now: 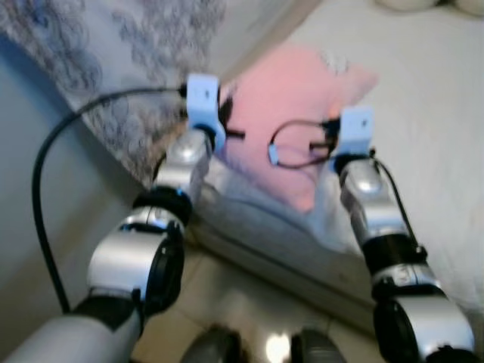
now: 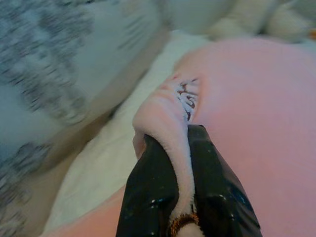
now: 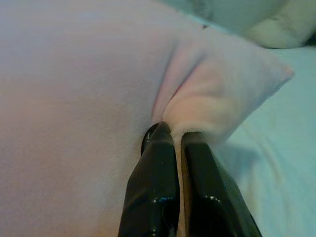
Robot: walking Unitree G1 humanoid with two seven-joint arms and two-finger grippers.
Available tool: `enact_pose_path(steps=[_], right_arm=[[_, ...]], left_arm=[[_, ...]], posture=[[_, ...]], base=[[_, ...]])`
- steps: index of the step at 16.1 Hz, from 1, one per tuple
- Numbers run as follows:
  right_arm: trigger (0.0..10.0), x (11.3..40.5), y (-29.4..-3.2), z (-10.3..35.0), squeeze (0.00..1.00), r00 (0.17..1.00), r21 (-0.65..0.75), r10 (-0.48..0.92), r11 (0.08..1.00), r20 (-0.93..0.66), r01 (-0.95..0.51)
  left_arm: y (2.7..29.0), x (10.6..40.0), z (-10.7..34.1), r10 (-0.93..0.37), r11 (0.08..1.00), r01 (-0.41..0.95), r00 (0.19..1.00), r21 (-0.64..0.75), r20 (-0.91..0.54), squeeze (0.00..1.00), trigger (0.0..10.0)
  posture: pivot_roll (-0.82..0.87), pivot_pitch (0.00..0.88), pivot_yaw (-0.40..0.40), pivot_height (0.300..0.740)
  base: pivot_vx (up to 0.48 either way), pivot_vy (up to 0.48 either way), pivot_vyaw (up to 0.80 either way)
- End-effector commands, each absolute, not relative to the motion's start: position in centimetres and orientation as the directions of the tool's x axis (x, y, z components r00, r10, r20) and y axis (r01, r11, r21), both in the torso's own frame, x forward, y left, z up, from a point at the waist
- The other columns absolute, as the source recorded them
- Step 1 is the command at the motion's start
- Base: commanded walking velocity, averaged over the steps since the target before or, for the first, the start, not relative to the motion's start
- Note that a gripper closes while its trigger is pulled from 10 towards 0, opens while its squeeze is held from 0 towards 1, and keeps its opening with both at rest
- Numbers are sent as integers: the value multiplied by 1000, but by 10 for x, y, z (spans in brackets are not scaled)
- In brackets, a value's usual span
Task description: Clean up the room
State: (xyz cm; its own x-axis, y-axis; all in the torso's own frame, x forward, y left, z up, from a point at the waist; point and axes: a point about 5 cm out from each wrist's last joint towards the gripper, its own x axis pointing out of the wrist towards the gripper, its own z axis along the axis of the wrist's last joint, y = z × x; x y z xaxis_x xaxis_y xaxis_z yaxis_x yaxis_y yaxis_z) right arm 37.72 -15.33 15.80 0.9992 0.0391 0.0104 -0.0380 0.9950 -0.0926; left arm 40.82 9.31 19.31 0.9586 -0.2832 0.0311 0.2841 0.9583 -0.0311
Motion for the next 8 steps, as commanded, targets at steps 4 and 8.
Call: enact_pose_path(steps=[4,8], right_arm=[[0,376,-152,166,0,998,-116,13,993,69,-5],[0,374,-152,162,0,998,-120,5,993,64,3]], left_arm=[[93,409,195,-316,949,316,948,1,26,0,0],[90,408,191,-308,951,308,951,21,-12,0,10000]], posture=[[-219,43,118,731],[-224,40,121,731]], base=[[222,283,-444],[0,0,0]])
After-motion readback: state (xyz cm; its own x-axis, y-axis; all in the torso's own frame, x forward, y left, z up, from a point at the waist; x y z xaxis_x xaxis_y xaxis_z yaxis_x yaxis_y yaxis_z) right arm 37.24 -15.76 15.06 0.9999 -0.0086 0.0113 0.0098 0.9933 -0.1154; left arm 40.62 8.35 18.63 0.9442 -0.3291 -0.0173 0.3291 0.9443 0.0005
